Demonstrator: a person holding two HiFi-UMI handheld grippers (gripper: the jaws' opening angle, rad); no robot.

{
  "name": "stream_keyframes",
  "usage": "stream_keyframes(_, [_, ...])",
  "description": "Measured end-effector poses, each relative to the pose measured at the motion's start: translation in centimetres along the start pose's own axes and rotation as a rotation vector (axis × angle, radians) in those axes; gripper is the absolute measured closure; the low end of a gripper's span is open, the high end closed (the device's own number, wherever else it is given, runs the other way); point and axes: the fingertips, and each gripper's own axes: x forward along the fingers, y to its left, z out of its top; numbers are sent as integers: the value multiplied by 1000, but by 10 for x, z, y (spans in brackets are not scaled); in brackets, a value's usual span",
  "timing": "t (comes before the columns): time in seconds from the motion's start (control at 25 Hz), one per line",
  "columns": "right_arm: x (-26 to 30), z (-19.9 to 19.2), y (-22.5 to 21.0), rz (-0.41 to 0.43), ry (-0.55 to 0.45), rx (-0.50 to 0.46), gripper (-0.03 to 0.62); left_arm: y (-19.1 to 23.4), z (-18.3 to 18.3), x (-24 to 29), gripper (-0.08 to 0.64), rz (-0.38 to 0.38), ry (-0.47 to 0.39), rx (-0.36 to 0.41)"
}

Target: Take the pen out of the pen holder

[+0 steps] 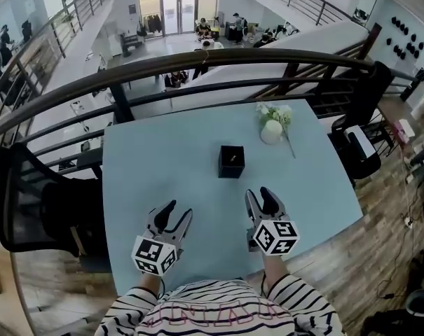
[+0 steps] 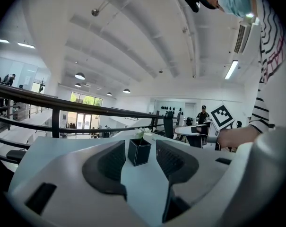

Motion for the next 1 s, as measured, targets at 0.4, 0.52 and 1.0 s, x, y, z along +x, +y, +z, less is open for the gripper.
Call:
stream_keyframes(0.4, [77, 3, -37, 79, 71, -53, 400, 9, -8, 35, 379, 108, 23, -40])
stream_keyframes(0.52, [96, 3, -44, 96, 86, -66, 400, 12, -12, 40, 379, 136, 36, -54])
stream_keyframes(1.0, [167, -8, -69, 135, 150, -149, 400, 19, -30, 62, 377, 195, 69, -80])
